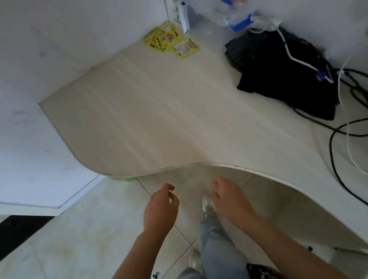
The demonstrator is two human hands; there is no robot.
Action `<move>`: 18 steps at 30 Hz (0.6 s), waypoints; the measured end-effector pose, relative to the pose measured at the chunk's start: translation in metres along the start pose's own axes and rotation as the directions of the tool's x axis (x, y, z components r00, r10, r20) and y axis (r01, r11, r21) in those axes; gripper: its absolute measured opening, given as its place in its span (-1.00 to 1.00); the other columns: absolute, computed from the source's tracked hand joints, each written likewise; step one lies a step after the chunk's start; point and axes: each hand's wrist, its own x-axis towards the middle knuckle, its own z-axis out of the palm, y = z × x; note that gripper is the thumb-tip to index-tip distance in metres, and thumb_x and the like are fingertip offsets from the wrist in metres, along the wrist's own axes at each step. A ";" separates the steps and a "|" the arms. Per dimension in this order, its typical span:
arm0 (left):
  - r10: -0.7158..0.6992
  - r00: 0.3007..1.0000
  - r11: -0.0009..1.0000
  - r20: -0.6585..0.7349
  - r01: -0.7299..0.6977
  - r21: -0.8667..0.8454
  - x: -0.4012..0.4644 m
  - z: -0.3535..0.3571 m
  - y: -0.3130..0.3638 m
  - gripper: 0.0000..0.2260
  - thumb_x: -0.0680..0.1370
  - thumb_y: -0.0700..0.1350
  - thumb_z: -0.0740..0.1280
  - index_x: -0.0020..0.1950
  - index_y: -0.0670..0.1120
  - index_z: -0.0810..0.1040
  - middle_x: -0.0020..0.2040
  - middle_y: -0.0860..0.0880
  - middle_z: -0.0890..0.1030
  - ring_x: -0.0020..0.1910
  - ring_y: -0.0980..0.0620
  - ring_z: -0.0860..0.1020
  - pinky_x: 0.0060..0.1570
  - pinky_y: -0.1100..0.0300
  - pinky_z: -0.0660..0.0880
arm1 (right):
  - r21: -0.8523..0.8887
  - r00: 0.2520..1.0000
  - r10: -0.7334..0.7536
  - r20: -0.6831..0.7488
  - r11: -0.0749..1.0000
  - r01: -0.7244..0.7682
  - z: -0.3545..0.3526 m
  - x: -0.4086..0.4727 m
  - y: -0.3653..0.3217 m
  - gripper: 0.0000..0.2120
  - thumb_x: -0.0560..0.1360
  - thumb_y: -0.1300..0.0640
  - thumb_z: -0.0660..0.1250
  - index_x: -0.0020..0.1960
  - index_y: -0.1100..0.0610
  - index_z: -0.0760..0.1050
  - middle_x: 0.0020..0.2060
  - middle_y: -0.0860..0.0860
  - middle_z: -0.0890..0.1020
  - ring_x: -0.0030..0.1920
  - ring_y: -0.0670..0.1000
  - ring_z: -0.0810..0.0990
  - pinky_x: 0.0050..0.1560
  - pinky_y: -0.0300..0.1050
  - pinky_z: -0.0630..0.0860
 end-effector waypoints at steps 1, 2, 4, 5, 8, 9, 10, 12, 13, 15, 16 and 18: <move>-0.003 1.000 1.000 -0.007 0.002 -0.009 0.011 -0.002 0.004 -0.79 0.57 -0.08 0.23 0.20 0.00 0.48 -0.01 0.02 0.62 -0.02 0.05 0.56 -0.03 0.10 0.55 | 0.007 1.000 -0.020 -0.003 1.000 0.020 -0.004 0.013 -0.005 -0.69 0.53 0.16 0.19 0.25 0.18 0.43 0.16 0.13 0.55 0.17 0.15 0.52 0.14 -0.04 0.44; -0.005 1.000 1.000 -0.013 0.005 -0.015 0.022 -0.005 0.009 -0.79 0.56 -0.08 0.23 0.20 0.00 0.48 -0.01 0.03 0.62 -0.01 0.05 0.56 -0.02 0.09 0.55 | 0.012 0.999 -0.042 -0.005 0.999 0.042 -0.009 0.026 -0.010 -0.69 0.52 0.16 0.20 0.24 0.18 0.44 0.14 0.14 0.56 0.17 0.16 0.53 0.13 -0.04 0.45; -0.011 0.999 1.000 -0.038 0.010 -0.028 0.046 -0.011 0.018 -0.79 0.55 -0.09 0.23 0.18 0.00 0.48 -0.03 0.04 0.61 0.00 0.05 0.56 -0.02 0.09 0.54 | -0.003 0.997 -0.076 0.007 0.997 0.076 -0.020 0.052 -0.019 -0.68 0.52 0.16 0.20 0.26 0.17 0.43 0.15 0.13 0.55 0.17 0.14 0.53 0.15 -0.03 0.47; -0.019 0.998 0.999 -0.051 0.018 -0.032 0.058 -0.013 0.023 -0.79 0.55 -0.09 0.23 0.18 0.01 0.48 -0.04 0.05 0.61 0.00 0.05 0.56 -0.02 0.09 0.54 | -0.016 0.996 -0.087 0.023 0.996 0.087 -0.026 0.065 -0.024 -0.67 0.53 0.15 0.19 0.28 0.15 0.42 0.18 0.12 0.54 0.19 0.13 0.52 0.17 -0.03 0.47; -0.044 0.997 0.999 -0.068 0.042 -0.022 0.093 -0.024 0.037 -0.78 0.55 -0.08 0.22 0.18 0.02 0.47 -0.04 0.04 0.61 0.02 0.04 0.56 -0.01 0.08 0.53 | -0.027 0.990 -0.121 0.068 0.992 0.123 -0.047 0.102 -0.036 -0.67 0.56 0.12 0.17 0.32 0.12 0.38 0.23 0.08 0.52 0.23 0.08 0.50 0.20 -0.03 0.47; -0.048 0.996 0.999 -0.071 0.047 -0.013 0.105 -0.027 0.042 -0.78 0.55 -0.08 0.22 0.19 0.02 0.47 -0.03 0.04 0.61 0.02 0.03 0.55 -0.01 0.08 0.52 | -0.033 0.988 -0.135 0.079 0.990 0.138 -0.054 0.115 -0.039 -0.67 0.57 0.11 0.16 0.32 0.11 0.38 0.23 0.07 0.51 0.23 0.07 0.50 0.20 -0.03 0.47; -0.055 0.996 0.998 -0.077 0.055 -0.005 0.116 -0.030 0.047 -0.78 0.55 -0.09 0.22 0.19 0.01 0.47 -0.02 0.04 0.61 0.02 0.03 0.55 -0.01 0.08 0.52 | -0.042 0.985 -0.146 0.087 0.988 0.150 -0.061 0.127 -0.043 -0.66 0.57 0.10 0.16 0.33 0.10 0.37 0.24 0.07 0.51 0.23 0.06 0.50 0.20 -0.04 0.47; -0.077 0.993 0.997 -0.095 0.078 0.004 0.139 -0.036 0.056 -0.77 0.55 -0.09 0.21 0.20 0.02 0.47 -0.02 0.03 0.61 0.02 0.02 0.56 -0.02 0.08 0.52 | -0.049 0.983 -0.156 0.099 0.986 0.161 -0.074 0.152 -0.048 -0.66 0.58 0.08 0.15 0.33 0.10 0.36 0.24 0.06 0.50 0.23 0.05 0.49 0.21 -0.03 0.47; -0.084 0.991 0.996 -0.100 0.085 0.006 0.150 -0.038 0.060 -0.77 0.55 -0.08 0.21 0.20 0.02 0.47 -0.02 0.03 0.61 0.02 0.02 0.56 -0.02 0.08 0.52 | -0.052 0.982 -0.161 0.102 0.985 0.167 -0.080 0.163 -0.050 -0.66 0.58 0.08 0.15 0.33 0.10 0.36 0.24 0.06 0.50 0.23 0.05 0.49 0.22 -0.03 0.47; -0.075 0.992 0.997 -0.101 0.077 0.021 0.171 -0.044 0.065 -0.76 0.55 -0.07 0.21 0.21 0.03 0.47 -0.03 0.04 0.61 0.02 0.02 0.56 -0.03 0.09 0.52 | -0.065 0.980 -0.173 0.103 0.981 0.180 -0.091 0.186 -0.055 -0.66 0.58 0.07 0.15 0.33 0.10 0.36 0.24 0.06 0.50 0.23 0.05 0.49 0.22 -0.01 0.47; -0.066 0.993 0.997 -0.099 0.070 0.028 0.181 -0.047 0.067 -0.76 0.55 -0.07 0.21 0.21 0.02 0.47 -0.03 0.04 0.60 0.03 0.02 0.55 -0.04 0.09 0.51 | -0.069 0.979 -0.178 0.101 0.980 0.185 -0.097 0.197 -0.057 -0.67 0.58 0.06 0.15 0.33 0.10 0.36 0.23 0.07 0.50 0.23 0.06 0.49 0.21 0.00 0.47; -0.049 0.994 0.998 -0.096 0.053 0.043 0.201 -0.054 0.072 -0.76 0.55 -0.07 0.21 0.21 0.02 0.47 -0.03 0.04 0.60 0.04 0.01 0.54 -0.03 0.09 0.50 | -0.077 0.978 -0.184 0.100 0.978 0.192 -0.107 0.218 -0.063 -0.66 0.58 0.06 0.16 0.33 0.10 0.36 0.23 0.07 0.50 0.22 0.07 0.49 0.21 0.02 0.48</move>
